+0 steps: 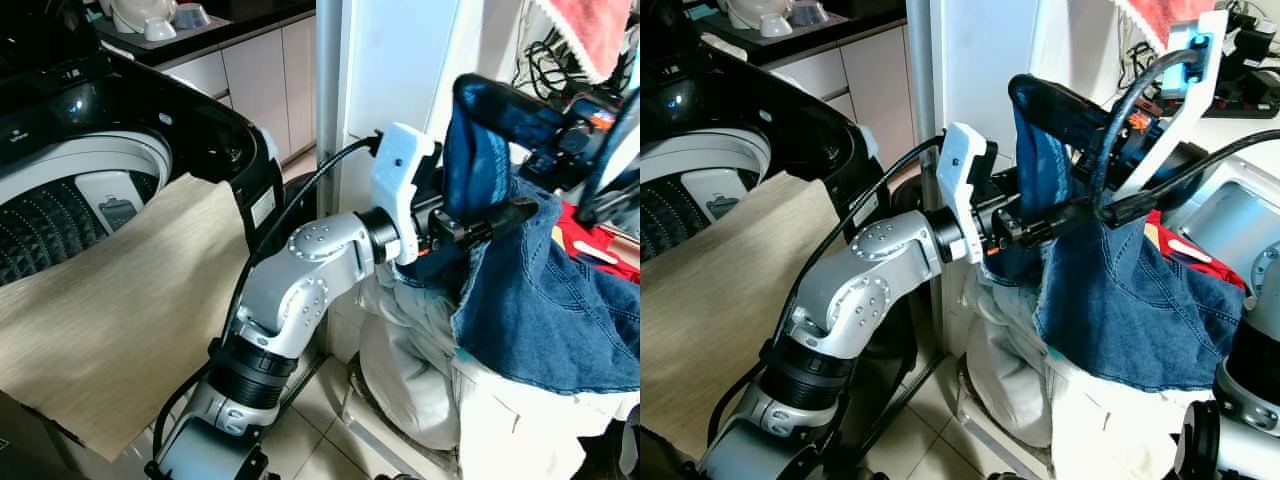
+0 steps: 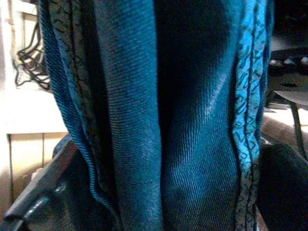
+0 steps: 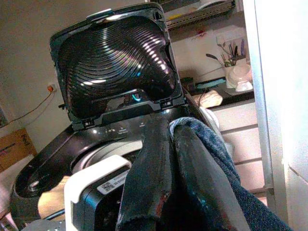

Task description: Clothes washing

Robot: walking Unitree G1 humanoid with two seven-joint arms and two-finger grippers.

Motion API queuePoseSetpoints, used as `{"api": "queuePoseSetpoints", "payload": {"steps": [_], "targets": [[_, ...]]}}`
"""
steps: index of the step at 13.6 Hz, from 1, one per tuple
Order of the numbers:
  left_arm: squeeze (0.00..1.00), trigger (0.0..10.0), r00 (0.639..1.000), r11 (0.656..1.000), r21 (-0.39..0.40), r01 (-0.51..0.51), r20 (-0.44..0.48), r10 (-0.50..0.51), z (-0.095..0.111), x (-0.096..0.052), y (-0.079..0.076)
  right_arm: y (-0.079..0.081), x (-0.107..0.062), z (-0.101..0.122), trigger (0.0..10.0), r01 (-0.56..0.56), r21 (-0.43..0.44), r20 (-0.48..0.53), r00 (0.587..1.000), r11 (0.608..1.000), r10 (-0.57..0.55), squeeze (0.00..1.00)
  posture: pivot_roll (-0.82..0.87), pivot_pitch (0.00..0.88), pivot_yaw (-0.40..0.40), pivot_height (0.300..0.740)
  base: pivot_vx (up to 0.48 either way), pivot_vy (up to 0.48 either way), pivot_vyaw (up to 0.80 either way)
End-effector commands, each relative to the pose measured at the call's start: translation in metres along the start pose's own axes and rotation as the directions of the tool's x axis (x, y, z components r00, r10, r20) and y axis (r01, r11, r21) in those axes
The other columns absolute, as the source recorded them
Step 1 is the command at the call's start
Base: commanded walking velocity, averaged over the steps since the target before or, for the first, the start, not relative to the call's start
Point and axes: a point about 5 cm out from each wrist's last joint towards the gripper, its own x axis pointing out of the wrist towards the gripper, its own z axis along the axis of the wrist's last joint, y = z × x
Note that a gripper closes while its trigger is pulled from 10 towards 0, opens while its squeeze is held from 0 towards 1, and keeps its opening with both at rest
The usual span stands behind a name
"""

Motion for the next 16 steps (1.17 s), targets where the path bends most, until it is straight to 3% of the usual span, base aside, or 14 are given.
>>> {"api": "queuePoseSetpoints", "payload": {"steps": [1,3,12,13,14,16], "targets": [[0.00,0.0,0.999,0.999,-0.023,-0.043,-0.019,0.042,-0.004,-0.001,0.005,0.006,0.001,0.003,0.0,-0.019,-0.024,0.015,1.000,1.000,0.019,0.00,-0.14,0.000,0.026,0.740,0.000,0.000,0.00],[0.00,0.0,0.997,0.995,-0.051,-0.080,0.003,0.080,-0.001,-0.003,0.011,0.006,0.002,0.003,0.0,-0.015,-0.023,0.017,1.000,1.000,0.015,0.00,-0.14,0.000,0.029,0.740,0.000,0.000,0.00],[0.00,0.0,0.998,0.995,-0.090,-0.045,0.042,0.049,0.002,-0.005,0.011,0.011,0.003,0.000,0.0,-0.004,-0.036,0.029,1.000,0.999,0.005,0.00,-0.14,0.000,0.050,0.740,0.000,0.000,0.00],[0.00,0.0,0.996,0.994,-0.094,-0.062,0.056,0.068,0.003,-0.006,0.014,0.013,0.003,0.000,4.0,-0.016,-0.039,0.029,0.999,0.999,0.017,0.26,-0.13,0.000,0.048,0.740,0.000,0.000,0.00],[0.00,0.0,0.994,0.992,-0.094,-0.079,0.062,0.085,0.004,-0.008,0.016,0.013,0.003,0.000,10.0,-0.022,-0.029,0.035,0.999,0.999,0.023,1.00,-0.13,0.000,0.046,0.740,0.000,0.000,0.00],[0.00,0.0,0.988,0.988,-0.093,-0.126,0.082,0.133,0.006,-0.013,0.025,0.010,0.002,0.000,10.0,0.002,0.000,0.067,0.998,1.000,-0.002,1.00,-0.13,0.000,0.043,0.740,0.000,0.000,0.00]]}}
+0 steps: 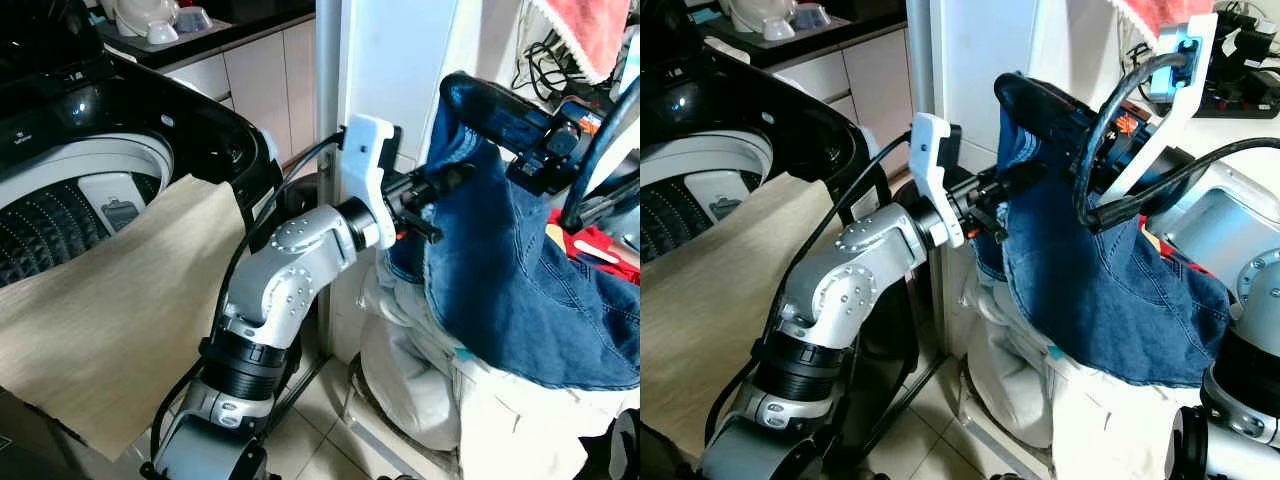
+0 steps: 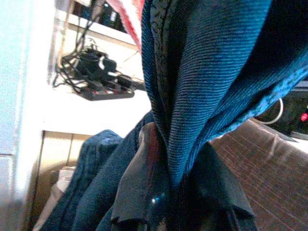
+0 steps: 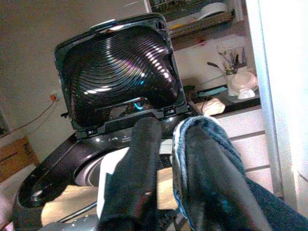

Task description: Clothes washing

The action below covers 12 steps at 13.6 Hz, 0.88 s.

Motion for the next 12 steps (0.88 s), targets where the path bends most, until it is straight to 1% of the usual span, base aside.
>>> {"api": "queuePoseSetpoints", "payload": {"steps": [1,2,3,4,5,6,7,8,9,10,11,12], "targets": [[0.00,0.0,0.998,0.999,0.021,-0.045,0.044,0.044,0.010,-0.003,0.008,-0.003,-0.008,0.007,10.0,0.040,-0.027,0.029,0.999,0.999,-0.039,1.00,-0.12,0.000,0.038,0.740,0.000,0.000,0.00],[0.00,0.0,0.991,0.993,0.060,-0.101,0.097,0.095,0.025,-0.008,0.019,-0.009,-0.017,0.014,10.0,0.123,-0.067,0.029,0.992,0.990,-0.122,1.00,-0.11,0.000,0.031,0.740,0.000,0.000,0.00],[0.00,0.0,0.972,0.976,0.119,-0.182,0.170,0.161,0.050,-0.017,0.034,-0.016,-0.031,0.019,10.0,0.207,-0.120,0.026,0.978,0.971,-0.205,0.00,-0.11,0.000,0.029,0.740,0.000,0.000,0.00],[0.00,0.0,0.951,0.954,0.161,-0.254,0.225,0.215,0.070,-0.024,0.046,-0.020,-0.039,0.021,10.0,0.247,-0.154,0.024,0.969,0.957,-0.246,0.00,-0.11,0.000,0.029,0.740,0.000,0.000,0.00],[0.00,0.0,0.898,0.891,0.250,-0.378,0.332,0.288,0.108,-0.038,0.063,-0.024,-0.045,0.014,10.0,0.290,-0.200,-0.022,0.954,0.936,-0.300,0.00,-0.10,0.000,0.032,0.740,0.000,0.000,0.00],[0.00,0.0,0.849,0.824,0.312,-0.473,0.412,0.331,0.135,-0.048,0.071,-0.022,-0.045,0.006,10.0,0.282,-0.204,-0.055,0.953,0.937,-0.299,0.00,-0.10,0.000,0.033,0.740,0.000,0.000,0.00],[0.00,0.0,0.716,0.537,0.489,-0.687,0.581,0.387,0.196,-0.075,0.083,-0.020,-0.042,-0.011,10.0,0.254,-0.209,-0.117,0.952,0.944,-0.282,0.00,-0.09,0.000,0.032,0.740,0.000,0.000,0.00],[0.00,0.0,0.519,0.043,0.542,-0.839,0.775,0.361,0.261,-0.111,0.082,-0.019,-0.039,-0.019,10.0,0.237,-0.205,-0.131,0.955,0.950,-0.266,0.00,-0.08,0.000,0.030,0.740,0.000,0.000,0.00],[0.00,0.0,0.460,-0.167,0.521,-0.837,0.835,0.302,0.286,-0.125,0.075,-0.018,-0.035,-0.021,10.0,0.219,-0.204,-0.135,0.959,0.954,-0.249,0.00,-0.08,0.000,0.030,0.740,0.000,0.000,0.00],[0.00,0.0,0.455,-0.327,0.558,-0.763,0.823,0.341,0.300,-0.135,0.084,-0.012,-0.026,-0.030,10.0,0.174,-0.219,-0.168,0.962,0.960,-0.213,0.00,-0.07,0.000,0.031,0.740,0.000,0.000,0.00],[0.00,0.0,0.494,-0.281,0.702,-0.654,0.678,0.544,0.277,-0.135,0.117,-0.004,-0.020,-0.042,10.0,0.133,-0.233,-0.212,0.960,0.963,-0.184,0.00,-0.07,0.000,0.034,0.740,0.000,0.000,0.00],[0.00,0.0,0.497,-0.162,0.786,-0.596,0.520,0.695,0.244,-0.137,0.146,0.002,-0.015,-0.051,10.0,0.104,-0.233,-0.241,0.957,0.967,-0.161,0.00,-0.07,0.000,0.034,0.740,0.000,0.000,0.00]]}}
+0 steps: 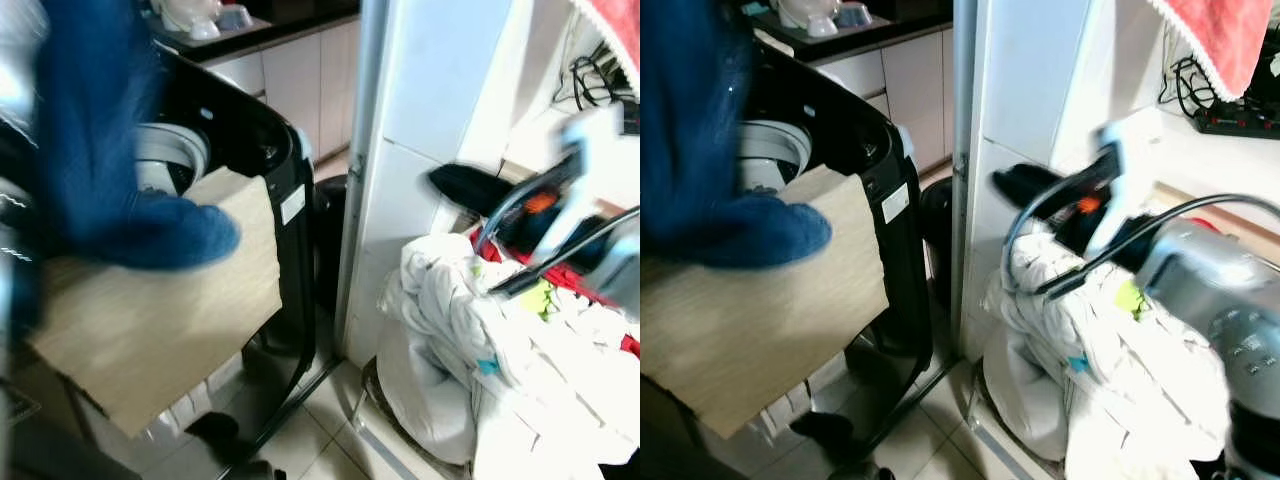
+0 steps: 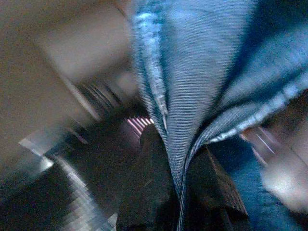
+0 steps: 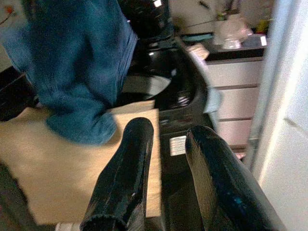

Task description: Clothes washing

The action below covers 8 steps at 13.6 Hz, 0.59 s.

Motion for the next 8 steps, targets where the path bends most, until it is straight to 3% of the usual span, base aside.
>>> {"api": "queuePoseSetpoints", "payload": {"steps": [1,2,3,4,5,8], "targets": [[0.00,10.0,0.990,0.994,0.007,0.106,-0.096,-0.105,-0.020,-0.002,-0.017,0.010,0.003,-0.008,10.0,-0.027,-0.036,-0.046,0.999,0.999,0.026,0.00,-0.08,0.000,0.035,0.740,0.000,0.000,0.00],[0.00,10.0,0.976,0.989,0.013,0.147,-0.161,-0.144,-0.031,-0.004,-0.021,0.014,0.005,-0.012,10.0,-0.044,-0.040,-0.071,0.997,0.998,0.042,0.00,-0.08,0.000,0.034,0.740,0.000,0.000,0.00],[0.02,10.0,0.939,0.983,-0.020,0.182,-0.293,-0.180,-0.050,-0.009,-0.024,0.022,0.007,-0.020,10.0,-0.080,-0.045,-0.113,0.991,0.996,0.074,0.00,-0.08,0.000,0.034,0.740,0.000,0.000,0.00],[0.59,10.0,0.913,0.983,-0.052,0.175,-0.365,-0.182,-0.061,-0.013,-0.023,0.028,0.007,-0.026,10.0,-0.107,-0.049,-0.141,0.985,0.993,0.099,0.00,-0.08,0.000,0.034,0.740,0.000,0.000,0.00],[1.00,10.0,0.914,0.987,-0.046,0.153,-0.374,-0.159,-0.063,-0.013,-0.019,0.030,0.007,-0.027,10.0,-0.116,-0.052,-0.148,0.983,0.992,0.107,0.00,-0.08,0.000,0.034,0.740,0.000,0.000,0.00],[1.00,10.0,0.880,0.968,-0.113,0.223,-0.405,-0.250,-0.066,-0.016,-0.015,0.036,0.006,-0.030,10.0,-0.155,-0.044,-0.155,0.977,0.987,0.147,0.00,-0.07,0.000,0.030,0.740,0.000,0.000,0.00]]}}
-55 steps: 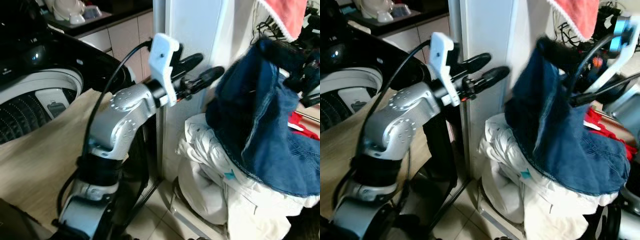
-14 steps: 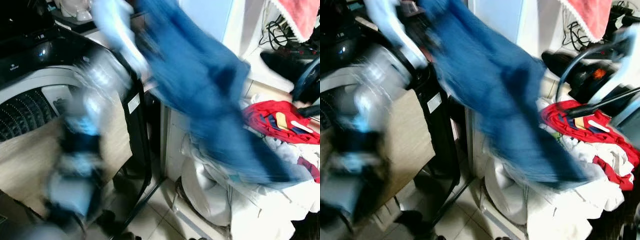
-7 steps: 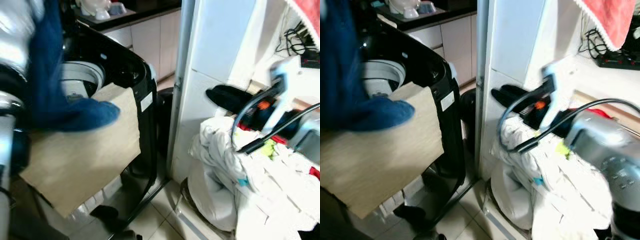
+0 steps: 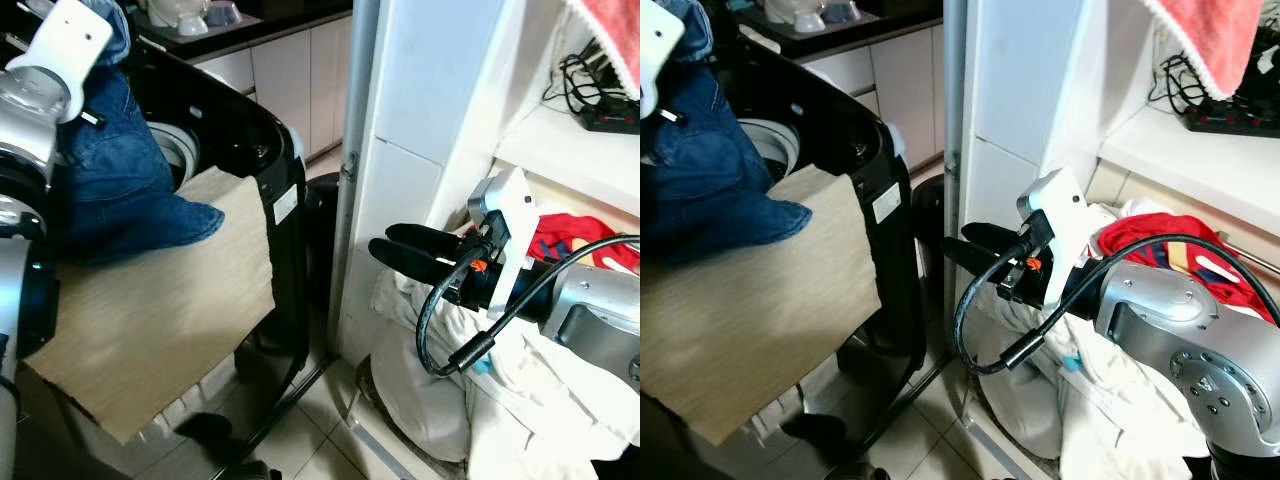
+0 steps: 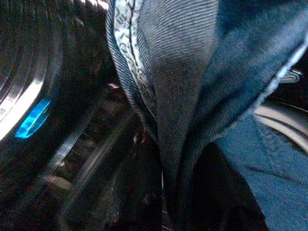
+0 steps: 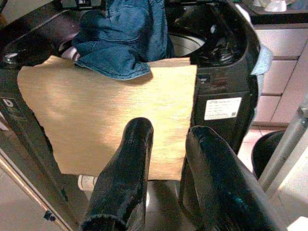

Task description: Clothes washing

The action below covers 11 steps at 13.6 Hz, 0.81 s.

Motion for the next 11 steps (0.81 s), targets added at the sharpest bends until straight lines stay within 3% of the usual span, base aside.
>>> {"api": "queuePoseSetpoints", "payload": {"steps": [1,3,5,6,7,9,10,11], "targets": [[1.00,10.0,0.993,0.990,-0.078,0.115,0.010,-0.114,0.007,-0.002,-0.002,0.003,-0.001,-0.002,10.0,-0.021,-0.019,-0.027,0.999,1.000,0.021,0.00,-0.07,0.000,0.029,0.740,0.000,0.000,0.00],[1.00,10.0,0.962,0.951,-0.142,0.273,0.025,-0.273,0.009,-0.002,-0.018,0.000,-0.001,-0.004,10.0,-0.007,-0.023,-0.047,0.999,1.000,0.006,0.00,-0.07,0.000,0.026,0.740,0.000,0.000,0.00],[1.00,10.0,0.943,0.929,-0.160,0.334,0.044,-0.331,0.010,-0.002,-0.025,-0.004,-0.001,-0.005,10.0,0.013,-0.029,-0.058,0.998,0.999,-0.014,0.00,-0.06,0.000,0.025,0.740,0.000,0.000,0.00],[1.00,10.0,0.931,0.916,-0.166,0.365,0.049,-0.362,0.009,-0.002,-0.032,-0.014,0.000,-0.007,10.0,0.089,-0.032,-0.070,0.993,0.996,-0.091,0.00,-0.06,0.000,0.026,0.740,0.000,0.000,0.00],[1.00,10.0,0.949,0.933,-0.175,0.313,0.084,-0.303,0.011,-0.001,-0.033,-0.027,0.000,-0.008,10.0,0.188,-0.042,-0.075,0.979,0.981,-0.190,0.00,-0.06,0.000,0.028,0.740,0.000,0.000,0.00],[1.00,10.0,0.952,0.936,-0.180,0.303,0.099,-0.289,0.012,-0.001,-0.033,-0.030,0.000,-0.008,10.0,0.213,-0.044,-0.074,0.974,0.976,-0.216,0.00,-0.06,0.000,0.028,0.740,0.000,0.000,0.00],[1.00,10.0,0.942,0.930,-0.191,0.315,0.182,-0.281,0.022,-0.001,-0.037,-0.038,-0.001,-0.008,10.0,0.277,-0.049,-0.067,0.958,0.959,-0.280,0.00,-0.07,0.000,0.031,0.740,0.000,0.000,0.00],[0.00,10.0,0.774,0.789,-0.240,0.565,0.485,-0.406,0.052,-0.016,-0.085,-0.071,-0.010,-0.014,10.0,0.530,-0.043,-0.057,0.845,0.847,-0.532,0.00,-0.09,0.000,0.048,0.740,0.000,0.000,0.00]]}}
